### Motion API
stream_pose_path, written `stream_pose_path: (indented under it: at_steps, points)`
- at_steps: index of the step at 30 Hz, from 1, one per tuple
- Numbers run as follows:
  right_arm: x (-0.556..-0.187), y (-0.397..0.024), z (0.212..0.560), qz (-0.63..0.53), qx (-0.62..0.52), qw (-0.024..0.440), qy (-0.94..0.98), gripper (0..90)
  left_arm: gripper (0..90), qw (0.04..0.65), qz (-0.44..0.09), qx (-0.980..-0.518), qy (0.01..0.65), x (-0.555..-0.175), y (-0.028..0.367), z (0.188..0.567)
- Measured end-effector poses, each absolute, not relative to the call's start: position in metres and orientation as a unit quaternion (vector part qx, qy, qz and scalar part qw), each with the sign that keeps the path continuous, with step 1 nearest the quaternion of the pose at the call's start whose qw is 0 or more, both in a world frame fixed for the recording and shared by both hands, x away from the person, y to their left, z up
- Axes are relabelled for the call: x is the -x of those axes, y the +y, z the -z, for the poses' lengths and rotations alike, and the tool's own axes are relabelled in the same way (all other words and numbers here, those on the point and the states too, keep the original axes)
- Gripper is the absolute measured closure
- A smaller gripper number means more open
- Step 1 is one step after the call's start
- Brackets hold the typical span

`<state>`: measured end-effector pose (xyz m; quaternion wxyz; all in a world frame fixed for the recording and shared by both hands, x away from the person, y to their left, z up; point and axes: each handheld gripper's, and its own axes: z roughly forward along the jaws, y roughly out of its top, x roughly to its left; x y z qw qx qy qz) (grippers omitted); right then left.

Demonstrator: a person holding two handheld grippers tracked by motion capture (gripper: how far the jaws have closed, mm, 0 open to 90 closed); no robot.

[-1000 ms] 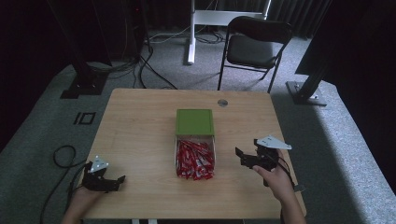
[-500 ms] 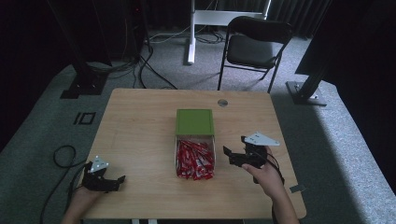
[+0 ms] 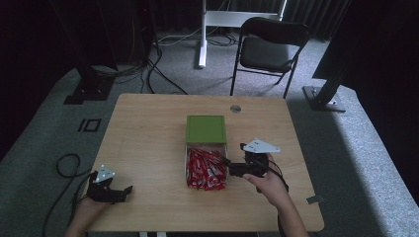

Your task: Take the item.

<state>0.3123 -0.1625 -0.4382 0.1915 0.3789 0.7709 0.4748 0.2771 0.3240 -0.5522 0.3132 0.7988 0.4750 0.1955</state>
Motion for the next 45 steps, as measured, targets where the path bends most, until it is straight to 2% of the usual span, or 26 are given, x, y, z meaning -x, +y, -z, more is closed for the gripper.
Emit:
stream_pose_path:
  at_steps: [14, 16, 20, 25, 26, 29, 35, 45]
  points:
    - [-0.314, -0.131, 0.442, -0.474, -0.334, 0.175, 0.796, 14.9, 0.7, 0.313, -0.196, -0.799, 0.475, -0.277, 0.324, 0.552]
    - [-0.314, -0.127, 0.443, -0.470, -0.324, 0.176, 0.802, 18.9, 0.7, 0.313, -0.196, -0.799, 0.475, -0.277, 0.324, 0.552]
    - [-0.315, -0.122, 0.445, -0.467, -0.312, 0.176, 0.808, 20.6, 0.7, 0.313, -0.196, -0.799, 0.475, -0.277, 0.324, 0.552]
    - [-0.318, -0.114, 0.450, -0.453, -0.300, 0.170, 0.822, 36.2, 0.7, 0.313, -0.195, -0.799, 0.475, -0.277, 0.324, 0.552]
    - [-0.318, -0.114, 0.450, -0.453, -0.300, 0.170, 0.822, 36.2, 0.7, 0.313, -0.195, -0.799, 0.475, -0.277, 0.324, 0.552]
    - [-0.322, -0.111, 0.453, -0.435, -0.285, 0.166, 0.838, 48.2, 0.7, 0.313, -0.196, -0.799, 0.475, -0.277, 0.324, 0.552]
    - [-0.327, -0.106, 0.457, -0.410, -0.276, 0.158, 0.855, 53.2, 0.7, 0.313, -0.196, -0.799, 0.475, -0.277, 0.324, 0.552]
    - [-0.336, -0.095, 0.464, -0.377, -0.292, 0.161, 0.864, 66.9, 0.7, 0.313, -0.195, -0.799, 0.475, -0.277, 0.324, 0.552]
